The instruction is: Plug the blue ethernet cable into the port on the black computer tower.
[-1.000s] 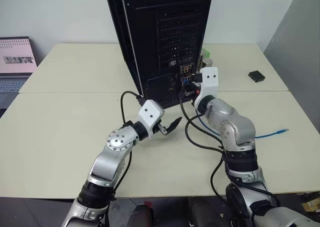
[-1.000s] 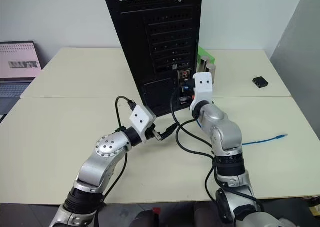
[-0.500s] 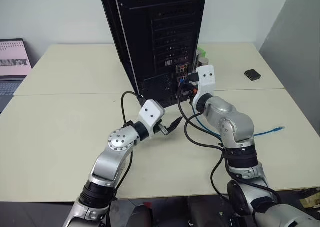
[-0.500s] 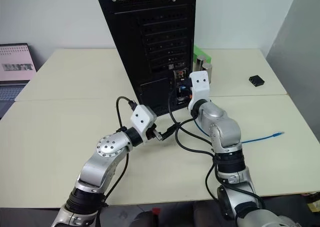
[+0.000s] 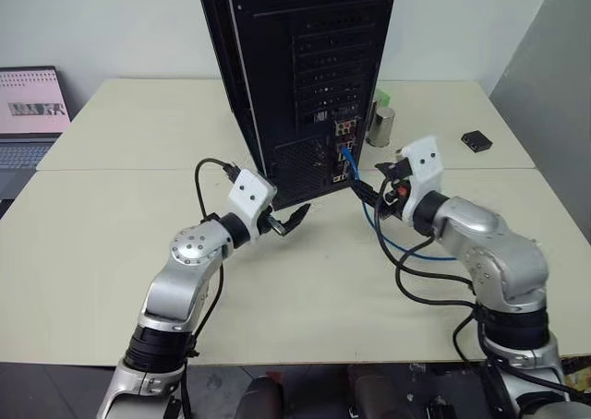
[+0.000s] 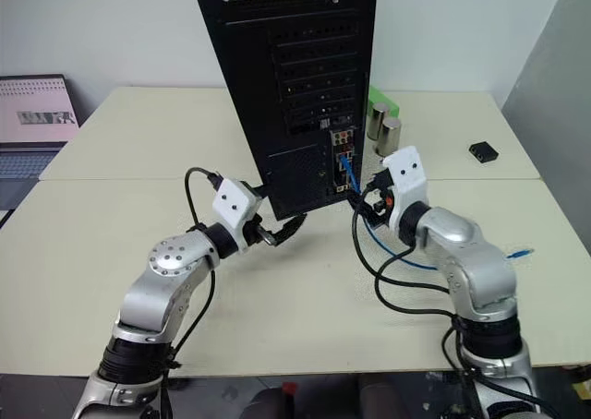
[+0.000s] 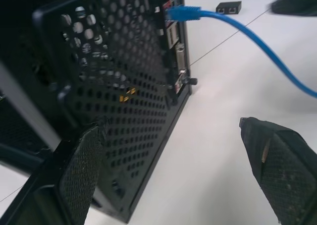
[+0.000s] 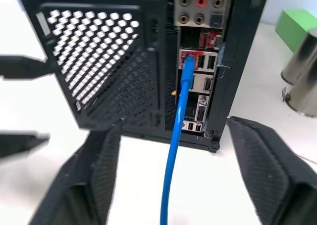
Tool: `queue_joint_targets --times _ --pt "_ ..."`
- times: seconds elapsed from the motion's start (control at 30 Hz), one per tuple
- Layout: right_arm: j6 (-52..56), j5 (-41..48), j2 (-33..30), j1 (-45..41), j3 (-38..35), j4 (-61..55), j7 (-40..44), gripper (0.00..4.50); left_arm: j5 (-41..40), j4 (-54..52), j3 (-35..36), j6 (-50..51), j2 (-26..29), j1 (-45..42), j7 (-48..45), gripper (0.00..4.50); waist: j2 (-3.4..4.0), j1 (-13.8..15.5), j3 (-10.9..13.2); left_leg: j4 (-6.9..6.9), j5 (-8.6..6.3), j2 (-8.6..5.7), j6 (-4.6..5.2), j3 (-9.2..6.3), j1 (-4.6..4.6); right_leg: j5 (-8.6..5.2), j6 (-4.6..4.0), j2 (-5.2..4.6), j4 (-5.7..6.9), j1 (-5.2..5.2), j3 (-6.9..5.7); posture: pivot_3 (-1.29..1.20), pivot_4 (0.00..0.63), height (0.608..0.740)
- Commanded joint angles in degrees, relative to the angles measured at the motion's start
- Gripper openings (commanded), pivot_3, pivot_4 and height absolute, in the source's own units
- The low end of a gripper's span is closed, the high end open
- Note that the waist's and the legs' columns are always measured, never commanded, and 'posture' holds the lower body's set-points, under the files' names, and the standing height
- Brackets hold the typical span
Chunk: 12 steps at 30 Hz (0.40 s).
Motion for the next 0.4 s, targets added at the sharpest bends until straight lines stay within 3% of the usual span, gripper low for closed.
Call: queue_joint_targets --times 0.03,0.17,0.4 --pt "-6.9 4.0 -6.5 2.4 -5.8 -2.7 10.1 4.35 -0.6 -3.8 2.1 1.8 2.7 -1.8 -1.0 4.5 -0.02 0.1 0.0 0.0 0.0 -0.01 0.0 0.0 -0.02 0.0 0.0 0.0 -0.03 0.0 0.0 0.0 0.15 0.74" --pt "-11.8 5.4 -10.9 4.2 -7.7 -0.9 16.0 4.35 -1.8 -4.9 3.0 3.1 4.9 -1.8 -2.1 4.5 -0.04 0.2 0.1 0.0 0.0 0.0 0.0 0.04 0.0 0.01 -0.02 -0.01 -0.03 0.0 0.04 0.0 0.15 0.74" --pt "-18.2 3.2 -14.1 5.5 -6.4 3.1 19.1 4.35 -4.0 -5.0 4.2 3.2 6.8 -1.4 -4.0 4.5 -0.06 0.1 0.1 0.02 0.0 0.02 0.0 0.06 0.08 -0.03 0.04 0.02 -0.02 0.06 0.06 0.0 0.15 0.74"
